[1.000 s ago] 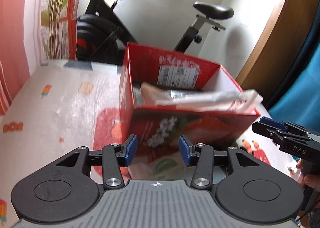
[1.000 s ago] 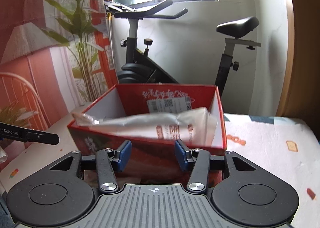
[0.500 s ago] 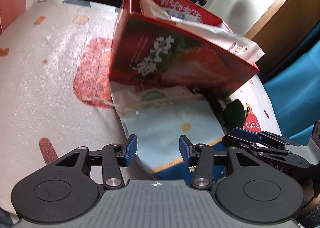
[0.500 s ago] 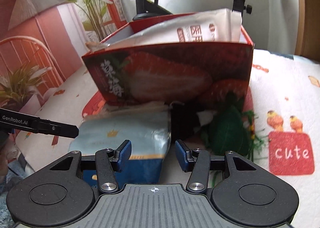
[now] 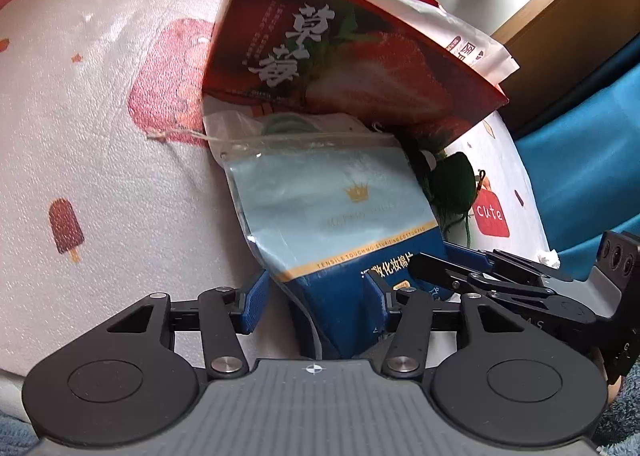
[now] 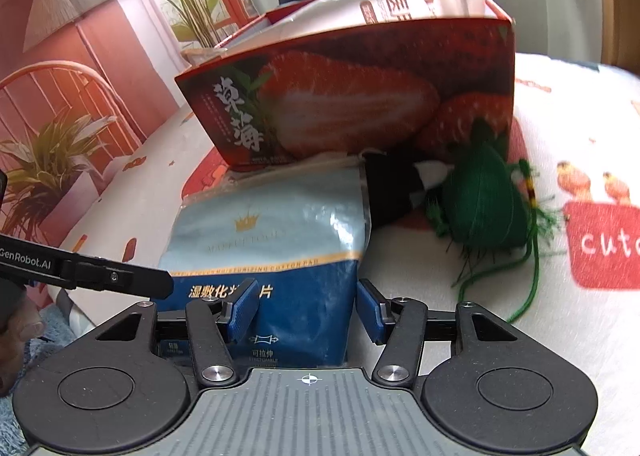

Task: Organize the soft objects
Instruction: 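Lower both tools onto the blue cotton pad bag beside the box, then close both tools on the blue cotton pad bag and lift it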

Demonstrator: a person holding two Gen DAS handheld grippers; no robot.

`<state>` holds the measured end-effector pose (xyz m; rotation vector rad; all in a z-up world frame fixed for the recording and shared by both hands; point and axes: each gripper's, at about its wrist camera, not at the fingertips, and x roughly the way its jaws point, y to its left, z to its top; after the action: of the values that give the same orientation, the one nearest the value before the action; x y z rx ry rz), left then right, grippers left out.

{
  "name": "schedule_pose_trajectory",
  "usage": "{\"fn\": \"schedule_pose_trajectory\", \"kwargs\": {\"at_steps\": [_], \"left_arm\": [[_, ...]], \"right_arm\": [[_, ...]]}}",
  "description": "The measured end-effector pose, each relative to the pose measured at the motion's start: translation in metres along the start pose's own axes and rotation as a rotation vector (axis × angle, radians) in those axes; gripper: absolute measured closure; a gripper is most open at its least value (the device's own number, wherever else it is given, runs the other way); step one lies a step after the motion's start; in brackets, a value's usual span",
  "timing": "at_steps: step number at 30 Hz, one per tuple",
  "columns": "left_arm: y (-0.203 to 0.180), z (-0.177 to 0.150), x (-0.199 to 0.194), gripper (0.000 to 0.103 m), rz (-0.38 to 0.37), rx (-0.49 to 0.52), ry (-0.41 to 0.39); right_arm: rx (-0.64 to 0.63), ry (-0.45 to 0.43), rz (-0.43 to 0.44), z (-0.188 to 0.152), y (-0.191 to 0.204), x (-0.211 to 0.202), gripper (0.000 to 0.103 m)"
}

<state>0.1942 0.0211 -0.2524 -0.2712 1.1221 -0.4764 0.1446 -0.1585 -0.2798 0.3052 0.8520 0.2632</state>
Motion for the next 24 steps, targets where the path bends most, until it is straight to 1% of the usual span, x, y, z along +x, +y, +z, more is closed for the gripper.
{"fn": "schedule_pose_trajectory", "kwargs": {"at_steps": [2,7,10,12,18,24], "left_arm": [[0.000,-0.002,0.002,0.049,-0.010,-0.006,0.009],[-0.006,-0.007,0.010,0.050,-0.027,0.017,0.033],[-0.009,-0.010,0.016,0.051,-0.037,0.022,0.045],[-0.008,-0.011,0.016,0.051,-0.041,0.021,0.043],[-0.007,-0.011,0.014,0.057,-0.045,0.015,0.028],[-0.005,-0.011,0.006,0.058,-0.043,0.007,-0.008]], "right_arm": [[0.010,-0.001,0.006,-0.002,-0.002,0.000,0.052],[0.013,0.004,0.015,-0.004,-0.002,0.001,0.052],[0.006,0.004,0.020,-0.005,0.000,0.001,0.054],[-0.003,0.006,0.023,-0.005,0.001,0.001,0.055],[-0.047,0.005,0.018,-0.005,0.008,-0.001,0.060],[-0.102,-0.036,0.013,-0.006,0.016,-0.009,0.067]]}}
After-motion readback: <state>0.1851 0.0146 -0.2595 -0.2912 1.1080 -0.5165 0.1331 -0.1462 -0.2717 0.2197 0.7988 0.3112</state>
